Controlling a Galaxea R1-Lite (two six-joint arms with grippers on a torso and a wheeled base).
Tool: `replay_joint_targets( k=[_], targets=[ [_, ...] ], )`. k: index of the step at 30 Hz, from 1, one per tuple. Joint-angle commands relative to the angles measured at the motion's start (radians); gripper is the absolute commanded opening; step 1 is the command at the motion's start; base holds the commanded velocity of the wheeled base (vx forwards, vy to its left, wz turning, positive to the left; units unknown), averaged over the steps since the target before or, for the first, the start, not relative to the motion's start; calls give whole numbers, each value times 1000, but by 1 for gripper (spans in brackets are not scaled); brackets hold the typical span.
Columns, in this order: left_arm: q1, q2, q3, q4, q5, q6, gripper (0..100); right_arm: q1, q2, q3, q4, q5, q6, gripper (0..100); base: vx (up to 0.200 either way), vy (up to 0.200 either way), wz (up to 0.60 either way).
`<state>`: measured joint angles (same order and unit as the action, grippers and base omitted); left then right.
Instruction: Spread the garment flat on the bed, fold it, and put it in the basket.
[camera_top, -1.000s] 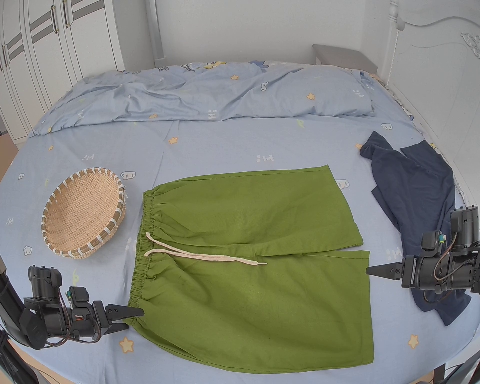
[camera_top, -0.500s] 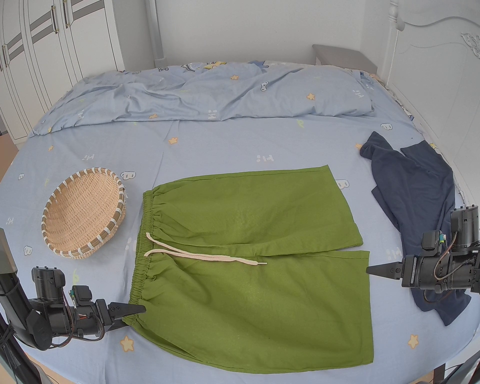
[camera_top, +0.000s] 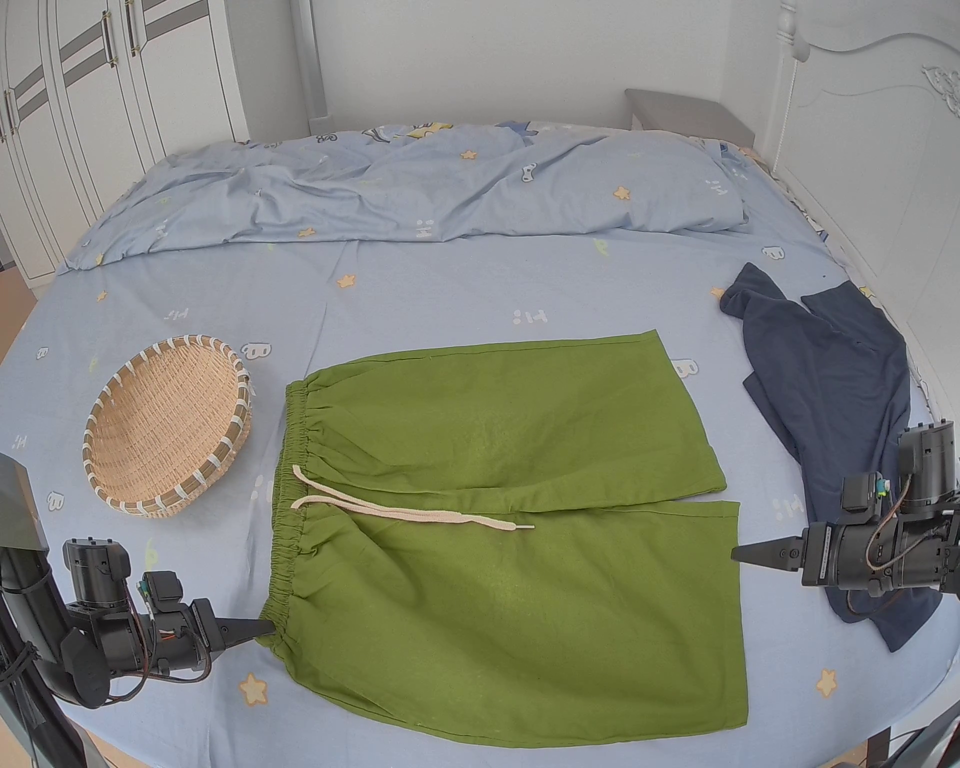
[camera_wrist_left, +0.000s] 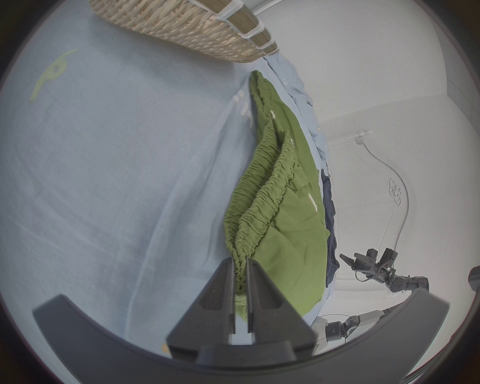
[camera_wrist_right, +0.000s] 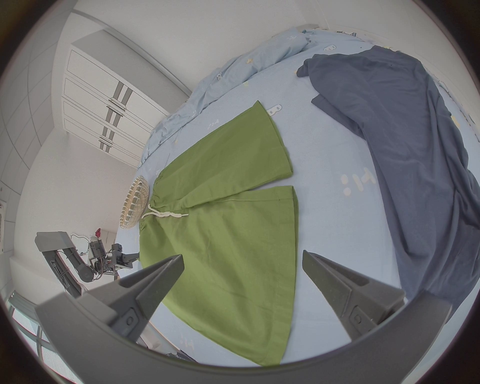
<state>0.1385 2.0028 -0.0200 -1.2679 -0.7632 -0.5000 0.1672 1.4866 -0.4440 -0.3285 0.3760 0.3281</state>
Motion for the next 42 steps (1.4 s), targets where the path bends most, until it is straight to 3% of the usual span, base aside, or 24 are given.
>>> replay_joint_targets(
  k=[1, 6, 10, 14, 16, 27, 42],
  targets=[
    [16, 14, 20, 13, 12, -2, 0, 5, 0, 74, 0, 3, 5, 100, 0, 0, 0],
    [38, -7, 20, 85, 10, 15, 0, 0, 0, 206, 0, 78, 5, 100, 0, 0, 0],
    [50, -32, 20, 159, 12, 81, 0, 3, 0, 258, 0, 143, 5, 100, 0, 0, 0],
    [85, -61, 20, 326, 2, 313, 0, 6, 15, 297, 0, 221, 3, 100, 0, 0, 0],
    [92, -53, 20, 340, 1, 353, 0, 8, 41, 308, 0, 238, -1, 100, 0, 0, 0],
    [139, -42, 20, 289, 4, 359, 0, 8, 121, 329, 0, 241, -7, 100, 0, 0, 0],
    [131, -9, 20, 282, 5, 367, 0, 48, 230, 320, -37, 287, -21, 100, 0, 0, 0]
  ],
)
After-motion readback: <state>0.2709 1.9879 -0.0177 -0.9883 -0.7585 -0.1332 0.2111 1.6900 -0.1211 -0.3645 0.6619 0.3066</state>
